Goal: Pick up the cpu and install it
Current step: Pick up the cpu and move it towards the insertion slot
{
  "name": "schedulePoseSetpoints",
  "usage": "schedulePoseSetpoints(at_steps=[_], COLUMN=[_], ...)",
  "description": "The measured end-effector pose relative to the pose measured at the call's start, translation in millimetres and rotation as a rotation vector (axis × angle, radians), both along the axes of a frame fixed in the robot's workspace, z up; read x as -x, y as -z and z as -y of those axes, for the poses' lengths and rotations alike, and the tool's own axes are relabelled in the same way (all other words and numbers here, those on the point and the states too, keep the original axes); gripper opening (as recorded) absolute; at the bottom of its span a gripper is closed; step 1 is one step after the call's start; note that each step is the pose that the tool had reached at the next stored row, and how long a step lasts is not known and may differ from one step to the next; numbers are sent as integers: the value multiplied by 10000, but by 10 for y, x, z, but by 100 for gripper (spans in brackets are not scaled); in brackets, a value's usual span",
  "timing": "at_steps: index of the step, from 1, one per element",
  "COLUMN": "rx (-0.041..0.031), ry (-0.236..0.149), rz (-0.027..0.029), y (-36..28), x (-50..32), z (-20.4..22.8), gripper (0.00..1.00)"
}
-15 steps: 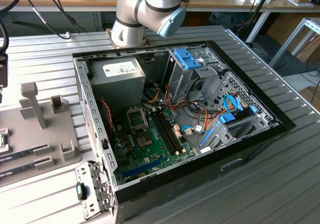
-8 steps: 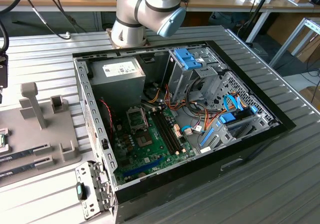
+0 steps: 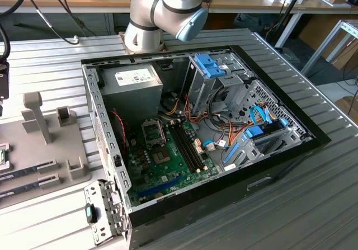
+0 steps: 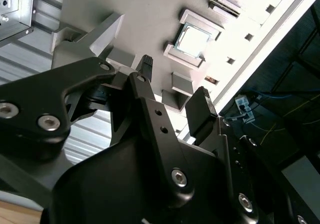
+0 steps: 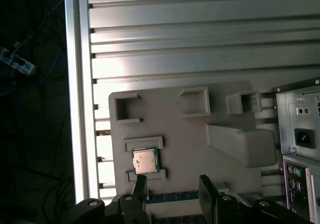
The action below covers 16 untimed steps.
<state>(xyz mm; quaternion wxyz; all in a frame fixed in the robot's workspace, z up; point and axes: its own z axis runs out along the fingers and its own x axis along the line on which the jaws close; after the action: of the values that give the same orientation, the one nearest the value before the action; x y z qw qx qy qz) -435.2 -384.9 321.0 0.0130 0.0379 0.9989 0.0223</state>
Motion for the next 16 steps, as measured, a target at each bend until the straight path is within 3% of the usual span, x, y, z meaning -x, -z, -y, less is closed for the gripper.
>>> schedulePoseSetpoints(at_steps=[16], rx=[0], ry=[0], rz=[0], y=[56], x=[13], z=[0], gripper=[54])
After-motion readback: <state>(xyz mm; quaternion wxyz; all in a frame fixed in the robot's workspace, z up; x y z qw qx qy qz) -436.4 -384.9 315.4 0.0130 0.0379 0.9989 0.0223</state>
